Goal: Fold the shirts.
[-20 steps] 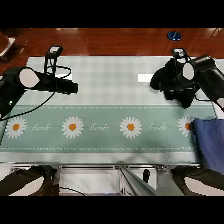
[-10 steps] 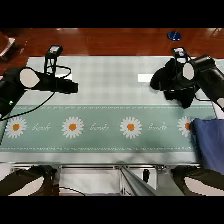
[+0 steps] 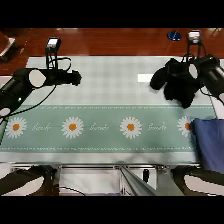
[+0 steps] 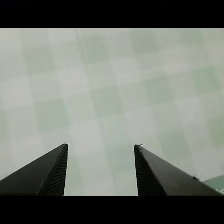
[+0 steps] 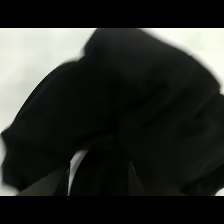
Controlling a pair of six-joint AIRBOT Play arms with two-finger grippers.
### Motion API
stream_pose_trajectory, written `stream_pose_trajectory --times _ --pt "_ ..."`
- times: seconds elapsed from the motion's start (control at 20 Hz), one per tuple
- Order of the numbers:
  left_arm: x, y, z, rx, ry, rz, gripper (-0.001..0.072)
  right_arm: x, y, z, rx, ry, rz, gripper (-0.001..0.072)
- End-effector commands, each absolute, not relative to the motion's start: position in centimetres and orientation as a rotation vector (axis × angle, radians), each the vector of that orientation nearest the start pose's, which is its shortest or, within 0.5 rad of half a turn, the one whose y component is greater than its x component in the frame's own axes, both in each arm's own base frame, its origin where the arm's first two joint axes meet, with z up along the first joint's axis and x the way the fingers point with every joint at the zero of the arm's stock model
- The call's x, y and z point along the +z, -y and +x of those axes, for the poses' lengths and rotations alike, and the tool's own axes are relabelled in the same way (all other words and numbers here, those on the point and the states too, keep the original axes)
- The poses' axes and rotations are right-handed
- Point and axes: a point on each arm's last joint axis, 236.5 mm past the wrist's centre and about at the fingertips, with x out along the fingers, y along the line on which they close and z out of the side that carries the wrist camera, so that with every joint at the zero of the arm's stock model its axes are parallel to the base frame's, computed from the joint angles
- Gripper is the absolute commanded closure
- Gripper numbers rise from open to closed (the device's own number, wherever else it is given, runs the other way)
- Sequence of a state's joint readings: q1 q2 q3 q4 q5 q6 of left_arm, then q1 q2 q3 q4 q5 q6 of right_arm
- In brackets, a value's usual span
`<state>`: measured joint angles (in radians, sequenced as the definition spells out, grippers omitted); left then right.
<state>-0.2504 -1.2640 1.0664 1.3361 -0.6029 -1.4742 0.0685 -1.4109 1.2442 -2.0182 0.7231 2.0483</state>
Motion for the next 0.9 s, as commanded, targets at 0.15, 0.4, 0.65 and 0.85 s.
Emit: stream_pose_trajectory --times 0.15,0.4,0.65,0.85 --pt "4.6 14.6 47.0 -0.302 -0.736 -0.053 0.0200 -3.4 12.5 53.7 -0.374 -0.882 0.323 0.0296" --pt "2.9 14.6 47.1 -0.299 -0.772 -0.052 0.0200 -9.9 11.9 52.1 -0.320 -1.154 0.304 0.0342" --pt "2.5 12.4 43.6 -0.291 -0.960 -0.057 0.0201 -6.3 6.9 51.5 -0.062 -1.221 0.302 0.0687" --pt "4.9 7.6 38.5 -0.211 -1.075 -0.155 0.0202 8.4 3.3 53.6 0.073 -0.911 0.301 0.0687"
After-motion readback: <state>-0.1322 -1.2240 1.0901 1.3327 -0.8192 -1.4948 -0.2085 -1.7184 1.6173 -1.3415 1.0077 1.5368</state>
